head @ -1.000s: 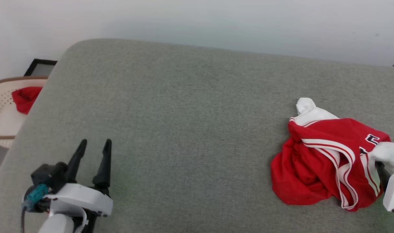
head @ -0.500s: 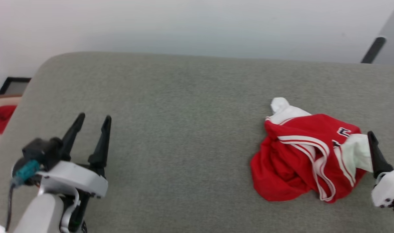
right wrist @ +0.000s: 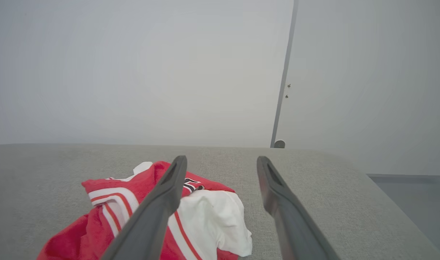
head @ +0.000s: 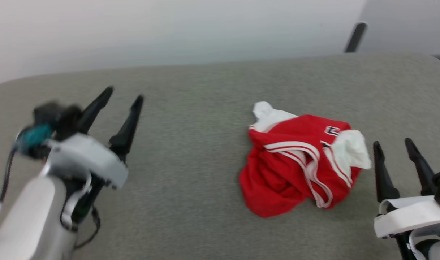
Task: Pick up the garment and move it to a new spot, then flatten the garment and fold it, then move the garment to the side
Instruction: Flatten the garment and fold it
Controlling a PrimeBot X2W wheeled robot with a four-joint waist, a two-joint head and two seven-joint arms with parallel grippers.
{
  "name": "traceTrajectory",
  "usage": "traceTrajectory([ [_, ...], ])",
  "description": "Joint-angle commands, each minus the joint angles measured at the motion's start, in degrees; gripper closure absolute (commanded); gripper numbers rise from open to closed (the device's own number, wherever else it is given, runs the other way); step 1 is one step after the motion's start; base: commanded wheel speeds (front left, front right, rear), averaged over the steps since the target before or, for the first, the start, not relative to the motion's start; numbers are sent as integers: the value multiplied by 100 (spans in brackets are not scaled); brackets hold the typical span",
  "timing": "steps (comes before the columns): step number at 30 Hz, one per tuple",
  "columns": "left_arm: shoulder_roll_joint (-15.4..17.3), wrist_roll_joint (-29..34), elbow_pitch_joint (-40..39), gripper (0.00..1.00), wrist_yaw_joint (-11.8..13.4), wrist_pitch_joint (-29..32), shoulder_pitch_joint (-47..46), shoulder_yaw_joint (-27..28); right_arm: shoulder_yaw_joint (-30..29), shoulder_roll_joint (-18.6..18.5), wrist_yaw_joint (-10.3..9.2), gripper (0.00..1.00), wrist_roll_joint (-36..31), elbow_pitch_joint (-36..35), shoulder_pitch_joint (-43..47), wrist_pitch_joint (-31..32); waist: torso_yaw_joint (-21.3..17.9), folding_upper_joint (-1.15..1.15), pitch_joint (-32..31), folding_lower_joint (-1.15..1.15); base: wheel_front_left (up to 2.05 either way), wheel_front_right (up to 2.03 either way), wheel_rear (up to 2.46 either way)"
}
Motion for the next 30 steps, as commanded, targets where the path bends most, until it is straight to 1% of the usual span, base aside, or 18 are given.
traceTrajectory([
  [1, 46, -145, -39, 0, -69, 314, -331, -138, 76, 62, -4, 0, 3, 21, -114, -87, -532, 0, 251, 0, 0, 0, 0],
  [7, 140, -605, 84, 0, -147, 1396, -1378, -638, 326, 204, -4, 0, 125, 105, -227, -234, -1122, 0, 557, 0, 0, 0, 0],
  [12, 53, -1052, 428, 0, -156, 2354, -2106, -1008, 497, 283, -4, 0, 245, 316, -342, -408, -1560, 0, 798, 0, 0, 0, 0],
  [13, 53, -1052, 428, 0, -156, 2354, -2106, -1008, 497, 283, -4, 0, 245, 316, -342, -408, -1560, 0, 798, 0, 0, 0, 0],
  [16, -12, -1213, 714, 0, -156, 2840, -2379, -1227, 602, 322, -4, 0, 326, 494, -374, -511, -1774, 0, 904, 0, 0, 0, 0],
  [19, -85, -1327, 996, 0, -158, 3214, -2522, -1422, 685, 339, -4, 0, 376, 646, -449, -625, -1945, 0, 988, 0, 0, 0, 0],
  [21, -75, -1324, 1185, 0, -153, 3434, -2600, -1530, 723, 351, -4, 0, 432, 731, -475, -688, -2038, 0, 1047, 0, 0, 0, 0],
  [26, -39, -1345, 1591, 0, 7, 3932, -2607, -1688, 807, 359, -4, 0, 524, 938, -543, -819, -2203, 0, 1172, 0, 0, 0, 0],
  [30, 22, -1251, 1815, 0, 137, 4254, -2533, -1842, 845, 360, -4, 0, 639, 1060, -592, -903, -2242, 0, 1232, 0, 0, 0, 0],
])
